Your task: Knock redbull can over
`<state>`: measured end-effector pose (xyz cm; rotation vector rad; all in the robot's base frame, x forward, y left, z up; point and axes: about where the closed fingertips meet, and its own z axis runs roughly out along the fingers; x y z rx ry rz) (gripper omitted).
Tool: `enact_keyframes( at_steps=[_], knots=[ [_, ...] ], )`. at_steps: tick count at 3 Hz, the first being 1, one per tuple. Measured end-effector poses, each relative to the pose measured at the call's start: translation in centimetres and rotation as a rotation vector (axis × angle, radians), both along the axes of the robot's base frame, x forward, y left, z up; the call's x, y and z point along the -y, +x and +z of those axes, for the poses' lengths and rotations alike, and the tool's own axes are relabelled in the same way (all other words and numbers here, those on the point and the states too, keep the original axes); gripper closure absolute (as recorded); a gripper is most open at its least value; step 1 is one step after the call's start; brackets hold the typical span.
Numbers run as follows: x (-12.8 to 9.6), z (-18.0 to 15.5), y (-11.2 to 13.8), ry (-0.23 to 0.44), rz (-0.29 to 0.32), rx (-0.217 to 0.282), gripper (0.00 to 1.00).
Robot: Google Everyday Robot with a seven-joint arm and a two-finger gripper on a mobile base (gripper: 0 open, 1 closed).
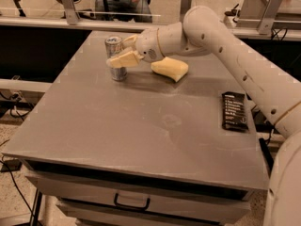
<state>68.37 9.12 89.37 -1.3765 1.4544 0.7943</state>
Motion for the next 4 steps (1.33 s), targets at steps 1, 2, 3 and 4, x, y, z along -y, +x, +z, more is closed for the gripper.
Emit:
enact_keyframes(
  at_steps=[1, 2, 3, 4],
  knots=[
    [0.4, 0.5, 0.0, 0.027, -0.003, 0.011, 0.76],
    [0.9, 1.5, -0.1, 0.020, -0.010, 0.032, 0.98],
    [0.7, 2.4, -1.0, -0.074, 0.003, 0.044, 1.00],
    [1.1, 3.6, -3.0, -0.294, 0.037, 0.026, 1.00]
  ],
)
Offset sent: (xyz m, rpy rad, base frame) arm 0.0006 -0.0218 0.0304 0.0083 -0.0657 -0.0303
